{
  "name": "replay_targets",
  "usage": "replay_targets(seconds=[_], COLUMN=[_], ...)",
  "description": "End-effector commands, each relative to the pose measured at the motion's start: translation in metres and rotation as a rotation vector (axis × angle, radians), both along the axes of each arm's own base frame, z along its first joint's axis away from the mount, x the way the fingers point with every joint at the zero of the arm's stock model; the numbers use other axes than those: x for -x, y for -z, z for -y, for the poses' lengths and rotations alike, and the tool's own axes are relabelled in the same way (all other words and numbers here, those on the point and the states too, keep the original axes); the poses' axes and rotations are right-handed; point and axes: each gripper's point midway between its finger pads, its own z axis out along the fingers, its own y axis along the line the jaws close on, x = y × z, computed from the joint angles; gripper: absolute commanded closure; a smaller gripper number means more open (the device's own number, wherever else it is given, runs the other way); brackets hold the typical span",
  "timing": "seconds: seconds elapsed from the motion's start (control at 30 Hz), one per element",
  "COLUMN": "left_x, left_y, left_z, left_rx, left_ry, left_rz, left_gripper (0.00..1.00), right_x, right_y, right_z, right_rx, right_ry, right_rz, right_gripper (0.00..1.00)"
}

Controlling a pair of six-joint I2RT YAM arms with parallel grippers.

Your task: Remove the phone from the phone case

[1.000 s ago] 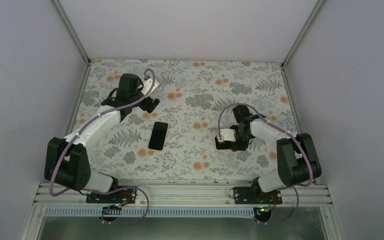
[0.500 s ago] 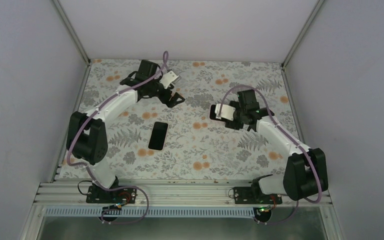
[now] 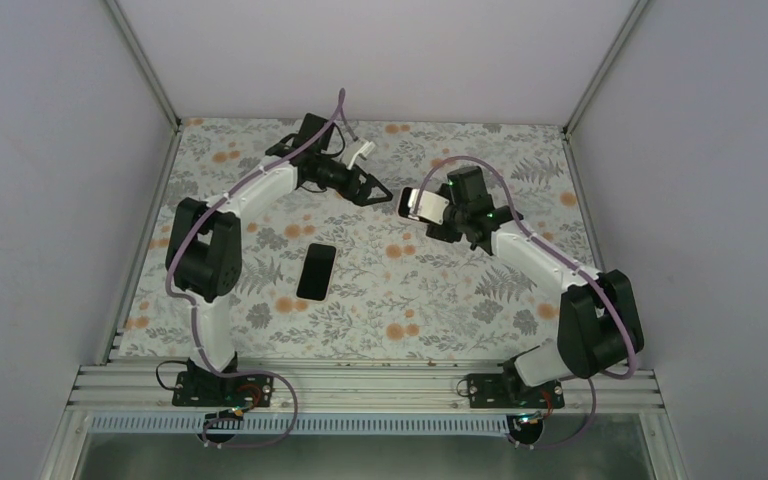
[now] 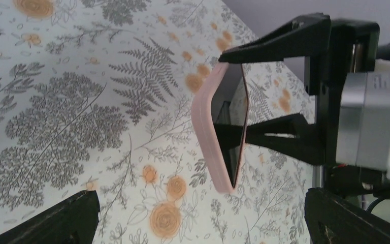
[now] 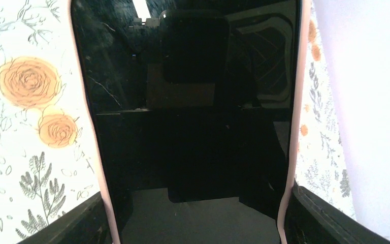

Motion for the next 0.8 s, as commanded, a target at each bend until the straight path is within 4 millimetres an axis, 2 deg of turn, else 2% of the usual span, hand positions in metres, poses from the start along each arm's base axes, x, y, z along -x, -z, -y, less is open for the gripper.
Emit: replay_targets(seconds=[0.0,0.23,0.47,0.57,0.63,0.7,0.77], left_x=[-0.005,-0.008,-0.019,-0.019,-0.018,-0.016,-0.014], left_y=[-0.01,0.005,-0.008,-0.013,-0.016,-0.017,-0.015], left_z=[0.011,0.021,0.028,0.03,0.031,0.031,0.031], left_rx=[0.068,0.066,0.105,0.125,0.136,0.142,0.136], left_ry=[0.007,0.008,-0.004,0.007,0.014,0.024,0.035], left_rz=[-0.061,-0.109,-0.091,-0.095,-0.097,-0.104,-0.118], left_gripper=[0.0,0.0,0.0,0.02,0.07,0.23,0.3], right_x=[-0.025,-0.034,-0.029,-0.028,-0.028,-0.03,-0.033], right_y=[-0.046,-0.06,-0.05,-0.053,-0.054,-0.055,-0.059], right_z=[-0.021,-0.036,-0.052,-0.058,-0.06,-0.06,-0.06], right_rx=[-0.089,-0.128,-0.129,-0.146,-0.153,-0.157,-0.168], right_ry=[0.035,0.048,0.03,0.026,0.029,0.04,0.055], right_rz=[0.147,0.192,0.164,0.174,0.178,0.187,0.201], right_gripper=[0.42,0.41,0.4,0.4,0.4,0.4,0.4])
